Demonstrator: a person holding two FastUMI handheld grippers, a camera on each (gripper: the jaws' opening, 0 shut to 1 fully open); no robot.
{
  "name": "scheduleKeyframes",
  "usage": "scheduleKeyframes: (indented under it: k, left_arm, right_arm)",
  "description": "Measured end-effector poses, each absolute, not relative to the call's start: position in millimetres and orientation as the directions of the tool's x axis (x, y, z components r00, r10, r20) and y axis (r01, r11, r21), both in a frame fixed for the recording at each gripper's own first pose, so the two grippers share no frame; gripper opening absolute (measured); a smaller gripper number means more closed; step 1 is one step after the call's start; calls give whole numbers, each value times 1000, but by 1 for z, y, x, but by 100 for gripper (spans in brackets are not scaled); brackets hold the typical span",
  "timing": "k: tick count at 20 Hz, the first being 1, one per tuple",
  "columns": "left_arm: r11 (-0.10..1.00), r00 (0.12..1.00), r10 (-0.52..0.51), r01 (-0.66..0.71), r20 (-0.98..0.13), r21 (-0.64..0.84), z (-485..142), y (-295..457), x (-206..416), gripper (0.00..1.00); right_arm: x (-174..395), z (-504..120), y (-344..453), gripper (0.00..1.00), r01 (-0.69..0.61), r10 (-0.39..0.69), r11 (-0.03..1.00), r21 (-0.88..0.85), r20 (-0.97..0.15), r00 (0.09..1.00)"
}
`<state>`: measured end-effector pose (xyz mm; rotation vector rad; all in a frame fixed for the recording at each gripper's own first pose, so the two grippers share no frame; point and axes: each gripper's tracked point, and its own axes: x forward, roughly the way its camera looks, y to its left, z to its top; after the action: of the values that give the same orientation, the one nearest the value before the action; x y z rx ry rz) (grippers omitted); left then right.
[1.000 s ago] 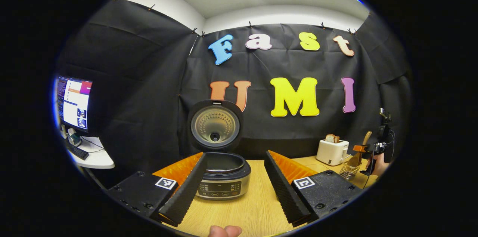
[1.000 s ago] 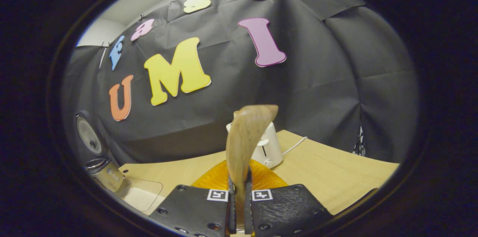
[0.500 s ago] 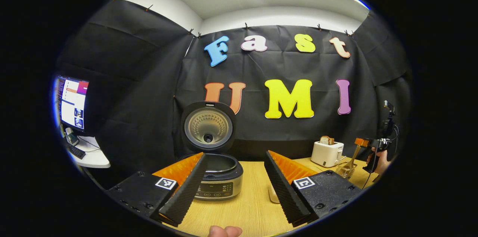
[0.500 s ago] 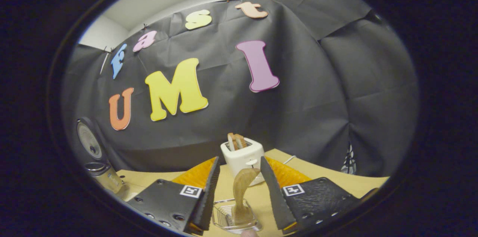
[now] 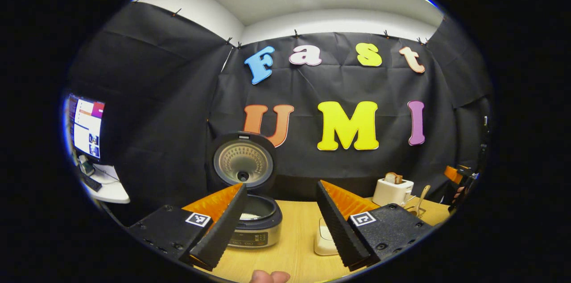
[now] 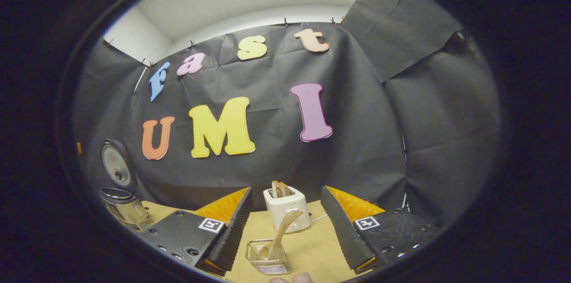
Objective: Close the left gripper, press the button to open the rice cooker; take a wooden spoon from the chopstick holder with the right hand, scoop a spoonful of rice and pour it into the rice cooker, then put the wooden spoon back into the chopstick holder.
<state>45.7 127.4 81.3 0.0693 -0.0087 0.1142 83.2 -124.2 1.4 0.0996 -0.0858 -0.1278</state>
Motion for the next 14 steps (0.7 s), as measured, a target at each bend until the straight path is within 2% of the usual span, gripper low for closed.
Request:
scheduleKeyframes:
  k: [1, 2, 3, 6, 8, 10, 11, 14]
  left_arm:
    - [990, 993, 119, -119, -3, 75, 86, 131, 57, 97]
    - [989, 992, 128, -127, -17, 75, 93, 137, 70, 97]
    - [986, 989, 145, -143, -19, 82, 103, 145, 83, 98]
    - [973, 979, 199, -194, -28, 127, 136, 171, 126, 97]
    - [974, 979, 201, -195, -42, 117, 149, 181, 155, 97]
    - [969, 972, 224, -215, -67, 117, 152, 197, 185, 97]
    - [964, 964, 249, -237, -90, 119, 152, 206, 198, 97]
    - [954, 954, 278, -259, -117, 152, 156, 230, 233, 97]
  right_arm:
    - [77, 0, -121, 84, 111, -118, 989, 97, 74, 990]
    - [70, 0, -119, 92, 97, -104, 991, 95, 70, 992]
    - [65, -2, -119, 93, 83, -90, 992, 99, 69, 994]
    - [55, -5, -123, 93, 66, -74, 993, 101, 82, 994]
    - [53, -10, -130, 93, 81, -86, 995, 62, 89, 992]
    - [49, -24, -131, 90, 75, -77, 996, 37, 62, 995]
    - [48, -29, -131, 93, 72, -74, 997, 35, 51, 996]
    - [38, -37, -137, 93, 79, -80, 996, 36, 41, 996]
